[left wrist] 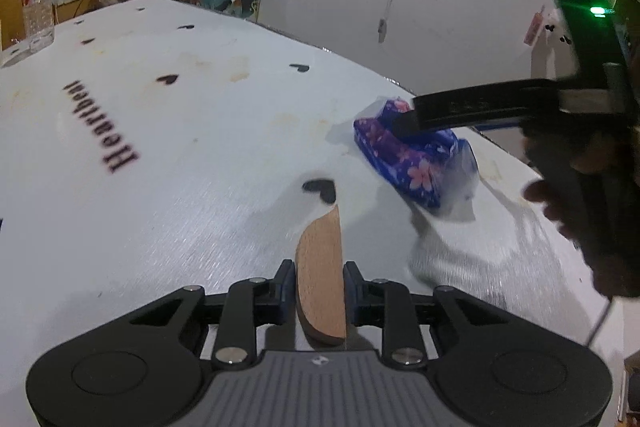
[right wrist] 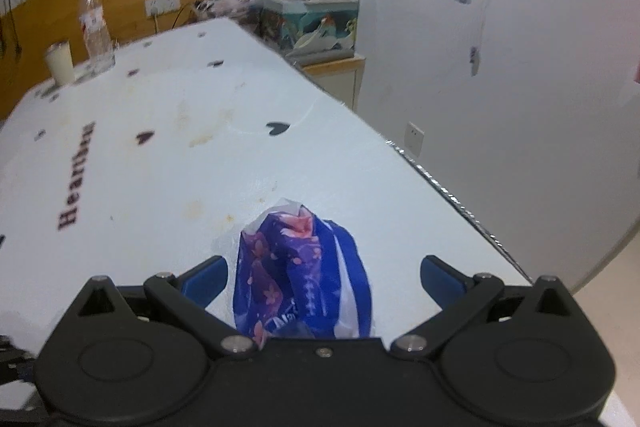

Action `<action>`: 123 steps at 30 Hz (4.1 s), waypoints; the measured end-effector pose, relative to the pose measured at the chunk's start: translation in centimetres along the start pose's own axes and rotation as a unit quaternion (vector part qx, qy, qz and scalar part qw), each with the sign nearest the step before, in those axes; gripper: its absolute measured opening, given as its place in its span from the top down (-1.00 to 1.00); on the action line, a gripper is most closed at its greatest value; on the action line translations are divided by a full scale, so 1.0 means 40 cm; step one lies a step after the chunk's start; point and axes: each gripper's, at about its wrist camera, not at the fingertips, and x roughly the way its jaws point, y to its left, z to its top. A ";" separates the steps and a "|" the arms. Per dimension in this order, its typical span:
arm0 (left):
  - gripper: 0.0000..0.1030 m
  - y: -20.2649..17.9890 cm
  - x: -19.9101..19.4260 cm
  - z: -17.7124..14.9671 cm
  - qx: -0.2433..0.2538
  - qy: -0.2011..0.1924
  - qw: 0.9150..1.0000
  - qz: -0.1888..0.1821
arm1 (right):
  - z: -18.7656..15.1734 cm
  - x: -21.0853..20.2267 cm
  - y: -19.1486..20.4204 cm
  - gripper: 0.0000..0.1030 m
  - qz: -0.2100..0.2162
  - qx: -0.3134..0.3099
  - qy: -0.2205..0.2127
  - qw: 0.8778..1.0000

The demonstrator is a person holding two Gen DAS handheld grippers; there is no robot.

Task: Collect trash
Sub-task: 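Grasp the purple floral snack bag with the right tool while the left tool holds the stick, then carry the wooden stick and purple snack bag over the bin with both tools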

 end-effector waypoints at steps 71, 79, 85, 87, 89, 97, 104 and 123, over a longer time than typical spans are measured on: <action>0.48 -0.302 -0.386 -0.131 0.088 0.023 0.995 -0.032 | -0.473 -0.688 -0.012 0.48 -0.071 0.177 0.037 0.981; 0.48 -0.420 -0.413 -0.198 0.120 0.035 0.990 -0.062 | -0.585 -0.789 -0.075 0.48 -0.095 0.209 0.036 0.973; 0.48 -0.521 -0.416 -0.257 0.152 0.053 0.983 -0.093 | -0.691 -0.859 -0.128 0.48 -0.121 0.245 0.043 0.961; 0.48 -0.556 -0.411 -0.280 0.165 0.062 0.979 -0.103 | -0.731 -0.880 -0.146 0.48 -0.131 0.260 0.047 0.956; 0.48 -0.593 -0.405 -0.306 0.180 0.071 0.974 -0.115 | -0.773 -0.900 -0.162 0.48 -0.141 0.275 0.052 0.950; 0.48 -0.719 -0.376 -0.404 0.230 0.111 0.954 -0.154 | -0.936 -0.963 -0.214 0.48 -0.174 0.335 0.074 0.923; 0.48 -0.792 -0.315 -0.487 0.261 0.156 0.937 -0.172 | -1.065 -0.970 -0.244 0.48 -0.187 0.385 0.099 0.898; 0.48 -0.804 -0.003 -0.717 0.277 0.332 0.891 -0.137 | -1.293 -0.765 -0.288 0.46 -0.143 0.462 0.193 0.854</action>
